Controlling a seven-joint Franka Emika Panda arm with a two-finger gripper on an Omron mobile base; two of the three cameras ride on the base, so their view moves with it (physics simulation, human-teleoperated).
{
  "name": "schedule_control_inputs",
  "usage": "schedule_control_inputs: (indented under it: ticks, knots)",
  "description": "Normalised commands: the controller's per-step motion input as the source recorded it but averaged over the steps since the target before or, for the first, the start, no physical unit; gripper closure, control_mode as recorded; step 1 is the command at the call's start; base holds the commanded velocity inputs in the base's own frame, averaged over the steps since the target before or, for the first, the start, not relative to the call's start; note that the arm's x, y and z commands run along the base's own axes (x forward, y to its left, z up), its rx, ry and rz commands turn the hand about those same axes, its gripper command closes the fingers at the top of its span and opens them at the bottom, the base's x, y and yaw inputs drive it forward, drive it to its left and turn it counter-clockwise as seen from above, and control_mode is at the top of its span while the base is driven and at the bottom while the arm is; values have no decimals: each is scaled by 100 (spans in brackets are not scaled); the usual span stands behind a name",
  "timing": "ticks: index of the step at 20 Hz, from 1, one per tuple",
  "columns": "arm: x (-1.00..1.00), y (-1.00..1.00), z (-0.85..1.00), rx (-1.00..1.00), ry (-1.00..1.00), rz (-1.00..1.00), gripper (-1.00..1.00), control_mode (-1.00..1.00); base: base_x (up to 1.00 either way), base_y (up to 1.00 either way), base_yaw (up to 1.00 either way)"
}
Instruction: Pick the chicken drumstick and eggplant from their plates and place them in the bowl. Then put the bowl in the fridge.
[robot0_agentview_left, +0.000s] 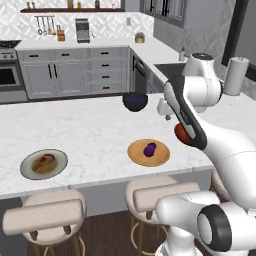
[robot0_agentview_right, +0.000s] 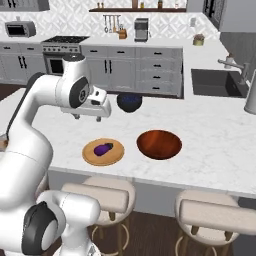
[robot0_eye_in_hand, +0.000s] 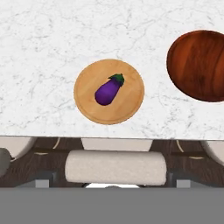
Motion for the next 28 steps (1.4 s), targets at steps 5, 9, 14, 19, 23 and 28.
schedule_control_inputs:
  ticks: [5, 9, 14, 19, 23, 28]
  knots:
    - [0, 0, 0, 0, 0, 0, -100, 100, 11, 65, -1]
    - [0, 0, 0, 0, 0, 0, -100, 100, 20, 14, 0]
    - [0, 0, 0, 0, 0, 0, -100, 100, 18, -2, 0]
    - [0, 13, -10, 0, 1, 0, -100, -100, 0, 0, 0]
    - [36, 100, -62, 0, 1, -3, -100, -100, 0, 0, 0]
    - [67, 100, -59, -1, 5, -2, -100, -100, 0, 0, 0]
